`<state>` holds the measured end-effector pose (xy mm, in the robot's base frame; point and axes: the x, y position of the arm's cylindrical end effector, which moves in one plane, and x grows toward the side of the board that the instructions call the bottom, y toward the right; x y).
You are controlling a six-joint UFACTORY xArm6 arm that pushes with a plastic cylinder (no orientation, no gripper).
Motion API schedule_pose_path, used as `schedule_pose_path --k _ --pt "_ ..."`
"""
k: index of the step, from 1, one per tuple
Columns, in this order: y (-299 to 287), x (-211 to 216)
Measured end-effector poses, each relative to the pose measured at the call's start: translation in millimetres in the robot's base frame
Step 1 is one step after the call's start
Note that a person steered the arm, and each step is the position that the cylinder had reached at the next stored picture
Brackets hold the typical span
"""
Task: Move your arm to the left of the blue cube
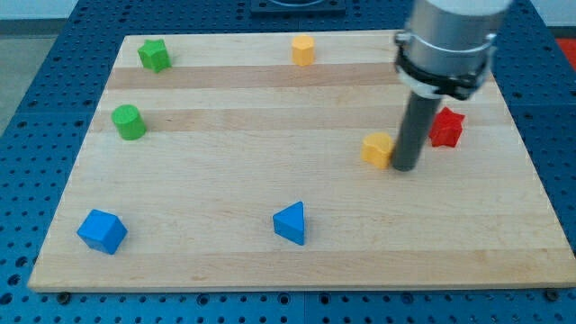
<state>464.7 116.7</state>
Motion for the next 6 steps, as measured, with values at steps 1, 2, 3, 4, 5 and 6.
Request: schedule_pose_path --k 1,2,3,4,5,6 --pt "-38.7 -11.6" --pt "-80.4 -11.7" --pt "-123.4 -9.8" --pt "-162.3 -2.9" --pt "-206.0 8.6" --pt "-260.1 19.4"
